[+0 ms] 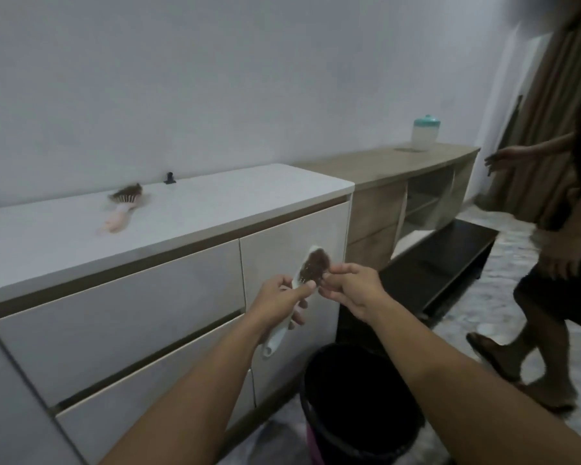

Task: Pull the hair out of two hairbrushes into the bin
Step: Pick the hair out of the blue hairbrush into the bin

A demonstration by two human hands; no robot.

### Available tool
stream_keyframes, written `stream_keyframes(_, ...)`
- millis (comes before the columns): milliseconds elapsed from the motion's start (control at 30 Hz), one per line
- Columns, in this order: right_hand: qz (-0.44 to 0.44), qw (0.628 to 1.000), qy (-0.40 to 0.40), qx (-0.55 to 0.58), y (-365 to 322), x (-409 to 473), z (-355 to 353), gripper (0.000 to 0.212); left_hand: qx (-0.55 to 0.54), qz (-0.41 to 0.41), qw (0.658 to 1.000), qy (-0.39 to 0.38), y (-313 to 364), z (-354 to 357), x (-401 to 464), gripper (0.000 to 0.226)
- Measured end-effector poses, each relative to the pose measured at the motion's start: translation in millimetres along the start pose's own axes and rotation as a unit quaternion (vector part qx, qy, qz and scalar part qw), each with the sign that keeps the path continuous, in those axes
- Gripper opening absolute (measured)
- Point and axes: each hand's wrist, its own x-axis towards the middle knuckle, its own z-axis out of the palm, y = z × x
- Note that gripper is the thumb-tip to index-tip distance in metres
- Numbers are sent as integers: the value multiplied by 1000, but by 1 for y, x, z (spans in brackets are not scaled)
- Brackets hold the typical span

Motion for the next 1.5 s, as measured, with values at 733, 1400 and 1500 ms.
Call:
stream_keyframes(733,129,989,71,10,150,32,-108,23,163,-109,980,30,-158,87,18,40)
stream_keyframes(1400,27,969,165,-184,146,54,-113,11,175,-157,971,28,-174,97,23,58)
stream_keyframes(1500,6,956,121,-267,147,51,-112,9,198,-153,968,27,-175,99,24,64)
